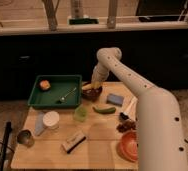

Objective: Place banana in purple bowl

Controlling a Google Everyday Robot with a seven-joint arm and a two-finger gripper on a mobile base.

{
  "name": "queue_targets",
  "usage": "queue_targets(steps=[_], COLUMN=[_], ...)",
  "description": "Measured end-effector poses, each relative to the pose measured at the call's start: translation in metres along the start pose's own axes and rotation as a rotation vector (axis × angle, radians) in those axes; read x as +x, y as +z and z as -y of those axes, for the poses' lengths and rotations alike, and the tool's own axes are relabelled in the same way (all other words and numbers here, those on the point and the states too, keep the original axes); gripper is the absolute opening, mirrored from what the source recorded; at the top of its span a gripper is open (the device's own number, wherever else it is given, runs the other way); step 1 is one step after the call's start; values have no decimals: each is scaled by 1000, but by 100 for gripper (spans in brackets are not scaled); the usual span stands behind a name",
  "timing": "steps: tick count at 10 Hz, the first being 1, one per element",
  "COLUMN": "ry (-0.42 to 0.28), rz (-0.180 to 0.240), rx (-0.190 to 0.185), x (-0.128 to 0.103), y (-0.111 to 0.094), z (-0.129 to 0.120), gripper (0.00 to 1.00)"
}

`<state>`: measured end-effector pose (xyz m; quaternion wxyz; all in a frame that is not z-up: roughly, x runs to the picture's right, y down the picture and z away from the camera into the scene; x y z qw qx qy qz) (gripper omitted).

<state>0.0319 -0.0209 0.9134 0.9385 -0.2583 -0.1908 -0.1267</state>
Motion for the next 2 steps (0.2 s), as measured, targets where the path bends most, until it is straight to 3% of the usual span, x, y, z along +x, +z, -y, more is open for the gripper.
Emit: queue_targets(steps=[2], ry=[1], rz=[0], rx=[0], x=[0], y=[1], z=[0], gripper=[68])
